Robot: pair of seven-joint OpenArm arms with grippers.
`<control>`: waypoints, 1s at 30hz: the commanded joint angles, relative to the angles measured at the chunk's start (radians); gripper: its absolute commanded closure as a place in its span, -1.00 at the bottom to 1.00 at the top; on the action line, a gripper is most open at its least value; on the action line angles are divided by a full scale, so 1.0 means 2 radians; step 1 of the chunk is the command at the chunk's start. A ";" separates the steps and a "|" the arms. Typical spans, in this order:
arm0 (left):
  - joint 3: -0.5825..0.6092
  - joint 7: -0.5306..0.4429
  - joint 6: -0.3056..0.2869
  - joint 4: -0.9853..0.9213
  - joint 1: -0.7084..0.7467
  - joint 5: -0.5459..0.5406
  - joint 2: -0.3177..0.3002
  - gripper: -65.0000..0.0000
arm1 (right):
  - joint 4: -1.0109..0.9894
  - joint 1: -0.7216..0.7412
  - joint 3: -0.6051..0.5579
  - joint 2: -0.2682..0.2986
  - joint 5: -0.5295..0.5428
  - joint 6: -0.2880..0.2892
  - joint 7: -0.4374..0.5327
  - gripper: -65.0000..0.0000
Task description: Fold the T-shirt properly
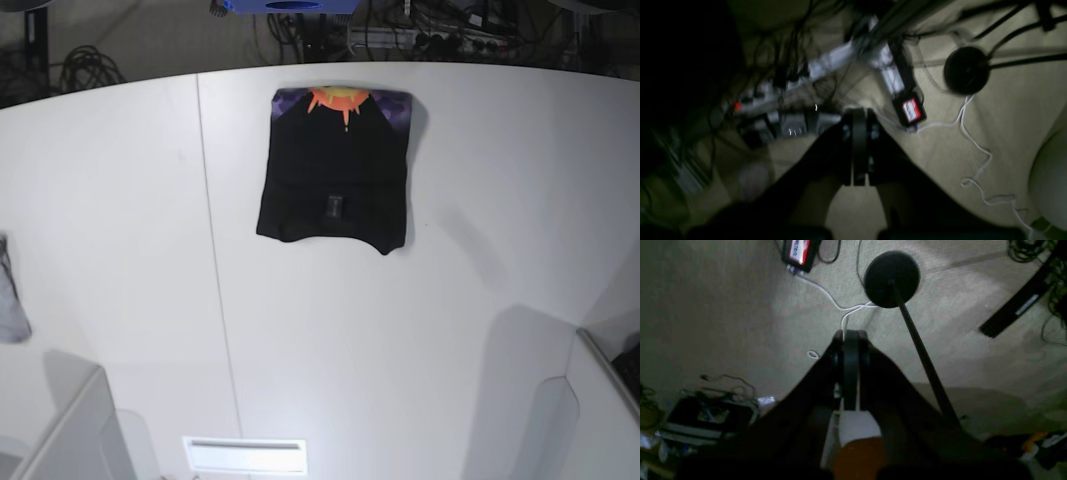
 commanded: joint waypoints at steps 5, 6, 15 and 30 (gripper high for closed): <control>-0.001 -0.008 -0.003 -0.093 -0.045 0.000 0.006 1.00 | -0.100 0.063 -0.028 0.015 0.114 -0.001 0.023 1.00; -0.001 -0.008 -0.003 -0.113 -0.056 0.000 0.011 1.00 | -0.124 0.076 -0.042 0.022 0.134 -0.001 0.040 1.00; -0.001 -0.006 -0.002 -0.246 -0.149 0.004 0.051 1.00 | -0.388 0.208 -0.141 0.007 0.237 0.000 0.191 1.00; -0.006 0.074 -0.001 -0.285 -0.215 0.001 0.097 1.00 | -0.593 0.310 -0.142 -0.022 0.238 0.158 0.342 1.00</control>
